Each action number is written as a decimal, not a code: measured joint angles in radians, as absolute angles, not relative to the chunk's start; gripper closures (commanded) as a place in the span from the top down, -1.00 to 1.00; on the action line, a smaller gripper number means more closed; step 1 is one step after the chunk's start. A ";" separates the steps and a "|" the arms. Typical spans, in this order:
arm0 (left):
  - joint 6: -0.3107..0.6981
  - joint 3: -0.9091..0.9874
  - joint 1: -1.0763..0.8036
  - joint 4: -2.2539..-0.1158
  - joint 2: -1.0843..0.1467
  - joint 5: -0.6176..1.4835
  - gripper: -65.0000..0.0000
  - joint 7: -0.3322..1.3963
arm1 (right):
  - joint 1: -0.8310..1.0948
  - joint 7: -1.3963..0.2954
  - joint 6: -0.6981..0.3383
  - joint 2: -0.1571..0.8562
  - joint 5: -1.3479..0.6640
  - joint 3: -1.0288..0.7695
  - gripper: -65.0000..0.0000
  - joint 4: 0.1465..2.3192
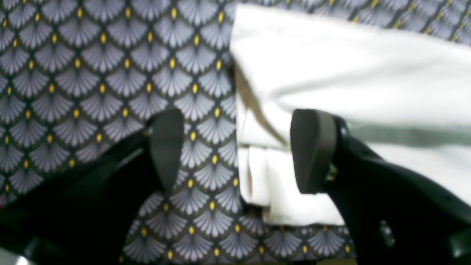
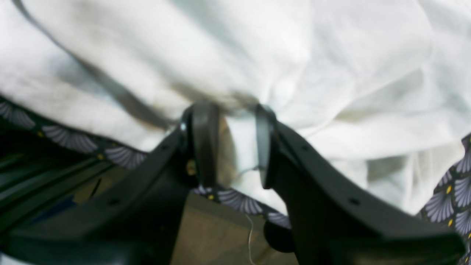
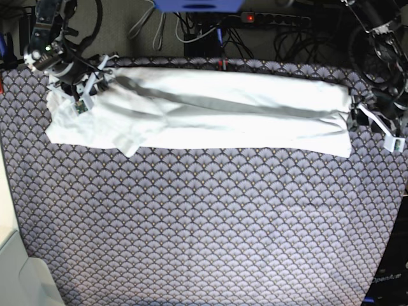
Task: Fold the T-shirt properly
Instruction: 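Shift the left gripper outward along the shirt end and regrasp, then lift the shirt end with the left gripper and fold it toward the right gripper, then lay the folded end onto the shirt and pull the left gripper back, then grasp the shirt end beside the right gripper and pull it inward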
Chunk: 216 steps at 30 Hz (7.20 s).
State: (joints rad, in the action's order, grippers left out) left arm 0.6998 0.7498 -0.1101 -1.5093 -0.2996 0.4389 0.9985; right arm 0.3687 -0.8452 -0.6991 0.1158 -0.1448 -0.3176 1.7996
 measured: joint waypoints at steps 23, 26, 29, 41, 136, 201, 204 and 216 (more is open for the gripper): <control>0.693 0.625 -0.033 -1.278 -0.299 0.451 0.38 0.968 | 0.366 -0.846 -0.699 0.116 -0.145 -0.318 -0.42 1.800; 0.693 0.620 -0.033 -1.278 -0.297 0.458 0.37 0.963 | 0.366 -0.846 -0.699 0.116 -0.145 -0.318 -0.42 1.800; 0.692 0.621 -0.033 -1.278 -0.287 0.457 0.37 0.958 | 0.366 -0.846 -0.699 0.116 -0.145 -0.318 -0.42 1.800; 0.693 0.620 -0.033 -1.278 -0.264 0.461 -0.72 0.965 | 0.366 -0.846 -0.699 0.116 -0.145 -0.318 -0.42 1.800; -0.420 -0.447 -0.058 -1.773 0.145 0.039 -0.59 1.031 | 0.369 -0.846 -0.699 0.150 -0.148 -0.315 -0.42 1.800; -0.415 -0.157 -0.035 -1.842 -0.118 0.596 -1.00 1.015 | 0.349 -0.857 -0.699 0.165 -0.145 -0.356 -0.32 1.953; -0.415 -0.160 -0.017 -1.756 -0.119 0.597 -0.90 1.034 | 0.332 -0.869 -0.699 0.154 -0.137 -0.409 -0.16 1.953; -0.416 -0.159 0.015 -1.707 -0.149 0.593 -0.98 1.019 | 0.244 -0.889 -0.699 0.113 -0.192 -0.556 0.20 1.952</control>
State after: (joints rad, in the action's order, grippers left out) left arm -0.4160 -0.1585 0.0154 -1.7073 -0.1493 0.5926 1.0195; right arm 0.2443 -0.8894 -0.6991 0.1127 -0.1917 -0.5556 1.9518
